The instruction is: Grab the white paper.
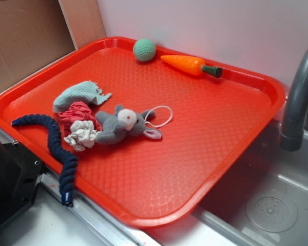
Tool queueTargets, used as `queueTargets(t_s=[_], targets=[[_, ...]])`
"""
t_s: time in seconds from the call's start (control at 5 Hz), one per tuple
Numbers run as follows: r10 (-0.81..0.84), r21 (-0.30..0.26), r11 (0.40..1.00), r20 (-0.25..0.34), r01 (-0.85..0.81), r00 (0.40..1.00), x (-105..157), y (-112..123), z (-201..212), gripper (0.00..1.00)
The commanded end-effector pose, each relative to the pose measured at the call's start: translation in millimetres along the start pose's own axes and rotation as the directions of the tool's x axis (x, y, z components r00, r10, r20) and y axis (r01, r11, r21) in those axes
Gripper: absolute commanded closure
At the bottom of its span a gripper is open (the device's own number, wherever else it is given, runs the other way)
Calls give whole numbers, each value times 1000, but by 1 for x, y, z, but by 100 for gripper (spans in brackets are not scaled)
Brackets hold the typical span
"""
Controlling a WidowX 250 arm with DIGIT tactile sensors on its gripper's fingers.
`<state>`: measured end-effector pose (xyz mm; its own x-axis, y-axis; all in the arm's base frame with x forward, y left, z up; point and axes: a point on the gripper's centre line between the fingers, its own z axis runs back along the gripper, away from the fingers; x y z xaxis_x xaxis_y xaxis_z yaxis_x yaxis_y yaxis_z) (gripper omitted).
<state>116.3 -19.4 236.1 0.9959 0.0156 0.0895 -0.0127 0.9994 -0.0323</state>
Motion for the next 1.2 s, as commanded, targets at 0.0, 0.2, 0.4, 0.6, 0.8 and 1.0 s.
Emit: queueTargets(t_s=[0.0, 0.2, 0.4, 0.6, 0.8, 1.0], targets=[[0, 0, 1000, 0, 0, 1000, 0, 0, 0, 0], [-11, -4, 1000, 41, 12, 999, -1, -3, -12, 0], [-69, 7, 998, 94, 69, 993, -1, -7, -28, 0], [-153, -7, 988, 155, 155, 976, 17, -8, -67, 0], [-246, -13, 968, 156, 251, 956, 25, -13, -96, 0], [-319, -25, 945, 160, 327, 934, 27, -21, -117, 0]])
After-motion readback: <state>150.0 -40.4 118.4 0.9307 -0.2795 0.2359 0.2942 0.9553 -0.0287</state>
